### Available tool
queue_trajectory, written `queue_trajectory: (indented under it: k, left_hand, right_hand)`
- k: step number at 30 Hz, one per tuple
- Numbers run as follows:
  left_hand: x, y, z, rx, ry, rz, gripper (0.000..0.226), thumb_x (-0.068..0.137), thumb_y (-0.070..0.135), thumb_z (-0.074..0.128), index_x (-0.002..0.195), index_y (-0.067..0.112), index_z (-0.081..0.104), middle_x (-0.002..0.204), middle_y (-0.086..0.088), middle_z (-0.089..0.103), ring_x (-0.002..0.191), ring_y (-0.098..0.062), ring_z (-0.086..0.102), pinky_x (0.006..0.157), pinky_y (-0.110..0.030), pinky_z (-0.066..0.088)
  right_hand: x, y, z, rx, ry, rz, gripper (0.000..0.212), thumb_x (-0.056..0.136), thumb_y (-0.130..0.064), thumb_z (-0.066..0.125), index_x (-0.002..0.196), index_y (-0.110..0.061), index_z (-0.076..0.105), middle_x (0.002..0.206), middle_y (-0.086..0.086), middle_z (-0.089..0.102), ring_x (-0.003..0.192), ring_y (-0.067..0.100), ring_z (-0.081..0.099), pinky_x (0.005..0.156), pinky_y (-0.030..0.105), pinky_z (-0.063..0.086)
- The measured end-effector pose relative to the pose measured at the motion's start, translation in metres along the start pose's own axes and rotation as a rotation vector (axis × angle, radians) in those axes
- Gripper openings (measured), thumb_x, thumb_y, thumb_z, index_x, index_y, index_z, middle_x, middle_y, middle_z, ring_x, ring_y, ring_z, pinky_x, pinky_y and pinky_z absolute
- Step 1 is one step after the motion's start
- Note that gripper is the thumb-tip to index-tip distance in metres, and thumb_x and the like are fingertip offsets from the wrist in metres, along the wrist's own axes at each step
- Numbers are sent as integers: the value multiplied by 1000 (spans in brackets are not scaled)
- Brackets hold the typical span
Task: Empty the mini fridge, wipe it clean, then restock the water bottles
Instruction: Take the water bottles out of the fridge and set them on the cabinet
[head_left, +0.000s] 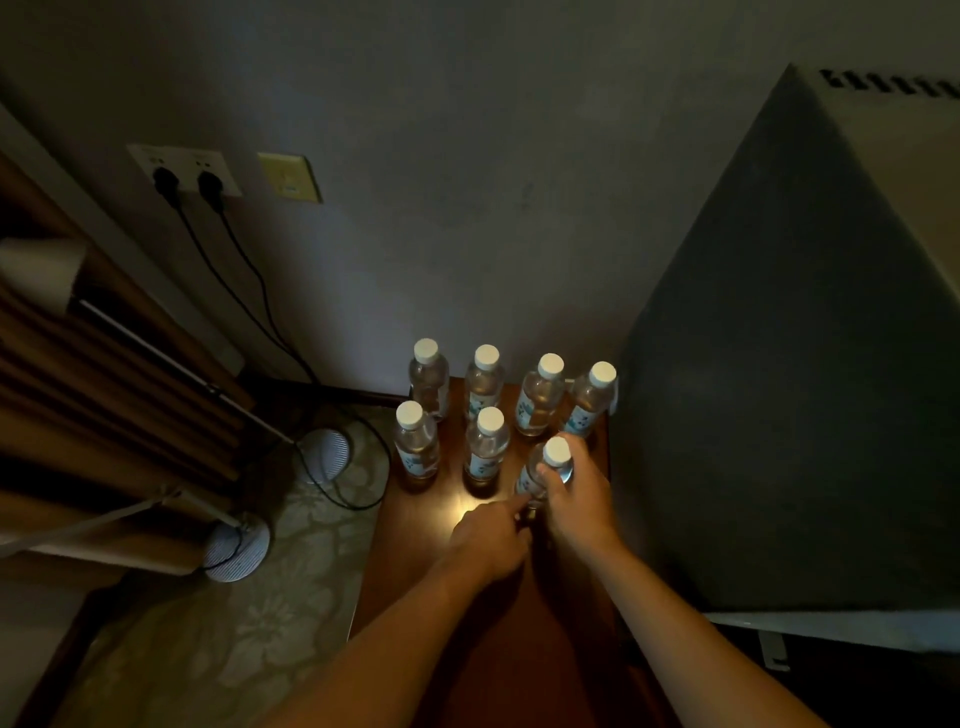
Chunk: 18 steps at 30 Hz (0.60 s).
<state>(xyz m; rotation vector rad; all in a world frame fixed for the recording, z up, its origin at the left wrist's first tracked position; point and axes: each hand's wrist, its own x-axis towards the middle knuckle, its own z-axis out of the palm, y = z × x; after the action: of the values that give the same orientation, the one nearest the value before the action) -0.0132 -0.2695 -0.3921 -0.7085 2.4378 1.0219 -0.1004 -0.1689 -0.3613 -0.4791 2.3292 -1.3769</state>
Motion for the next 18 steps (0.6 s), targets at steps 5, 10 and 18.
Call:
queue_trajectory:
  k: [5, 10, 18]
  left_hand:
    - [17, 3, -3, 4, 4, 25, 60, 96, 34, 53, 150, 43, 31, 128, -3, 64, 113, -24, 61, 93, -38, 52]
    - [23, 6, -2, 21, -19, 30, 61, 94, 34, 55, 150, 44, 31, 124, -5, 65, 109, -25, 62, 91, -40, 53]
    - [17, 0, -4, 16, -42, 13, 68, 95, 34, 54, 153, 44, 19, 126, -5, 62, 109, -23, 61, 92, -40, 53]
  right_hand:
    - [17, -8, 1, 10, -1, 49, 39, 95, -13, 59, 129, -29, 50, 122, -16, 50, 120, 6, 45, 101, 28, 41]
    - [24, -10, 1, -21, -4, 58, 38, 96, -16, 59, 131, -25, 49, 125, -11, 53, 117, 6, 46, 101, 28, 42]
    - [20, -3, 0, -39, -19, 52, 38, 96, -26, 59, 130, -34, 47, 129, -12, 54, 124, 12, 50, 104, 37, 45]
